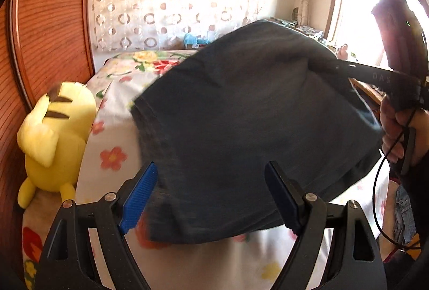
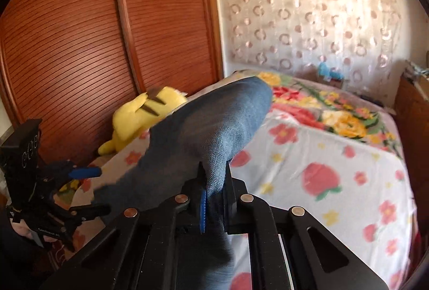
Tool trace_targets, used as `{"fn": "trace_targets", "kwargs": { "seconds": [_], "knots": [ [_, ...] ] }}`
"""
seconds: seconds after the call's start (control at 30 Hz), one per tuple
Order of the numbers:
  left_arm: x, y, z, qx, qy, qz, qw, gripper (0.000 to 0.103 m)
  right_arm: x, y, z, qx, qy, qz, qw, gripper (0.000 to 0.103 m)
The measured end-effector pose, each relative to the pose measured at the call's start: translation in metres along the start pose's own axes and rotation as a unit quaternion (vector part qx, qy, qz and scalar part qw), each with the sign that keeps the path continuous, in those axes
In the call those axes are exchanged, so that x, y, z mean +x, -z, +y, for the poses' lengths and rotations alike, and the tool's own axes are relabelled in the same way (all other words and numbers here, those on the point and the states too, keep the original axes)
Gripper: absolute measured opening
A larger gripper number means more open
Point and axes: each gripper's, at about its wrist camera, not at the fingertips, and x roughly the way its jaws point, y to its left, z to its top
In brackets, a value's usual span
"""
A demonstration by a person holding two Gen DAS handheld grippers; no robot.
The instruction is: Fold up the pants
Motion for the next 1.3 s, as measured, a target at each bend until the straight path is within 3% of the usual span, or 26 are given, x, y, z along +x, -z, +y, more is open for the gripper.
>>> {"fn": "trace_targets", "kwargs": {
  "seconds": [0.17, 0.4, 0.67, 0.97, 1.3],
  "knots": [
    [0.009, -0.014, -0.023, 0.018, 0.018, -0.002, 0.9997, 0.083, -0.034, 0.009, -0.04, 0.005, 0.048, 0.001, 0.999, 0.008],
    [0.03, -0.034, -0.073, 0.055, 0.052, -0.001, 0.9971, 0.083, -0.08, 0.047, -0.092, 0.034, 0.102, 0.024, 0.994, 0.008],
    [0.059, -0.042, -0.127, 0.082, 0.088, 0.01, 0.9927, 0.083, -0.073, 0.09, -0.131, 0.088, 0.124, 0.068, 0.986, 0.012],
    [0.088, -0.035, -0.164, 0.099, 0.097, 0.043, 0.9894, 0.083, -0.069, 0.104, -0.137, 0.129, 0.128, 0.083, 0.98, 0.065],
    [0.111, -0.016, -0.174, 0.109, 0.093, 0.076, 0.9867, 0.083, -0.083, 0.139, -0.139, 0.16, 0.106, 0.093, 0.977, 0.067]
  ]
}}
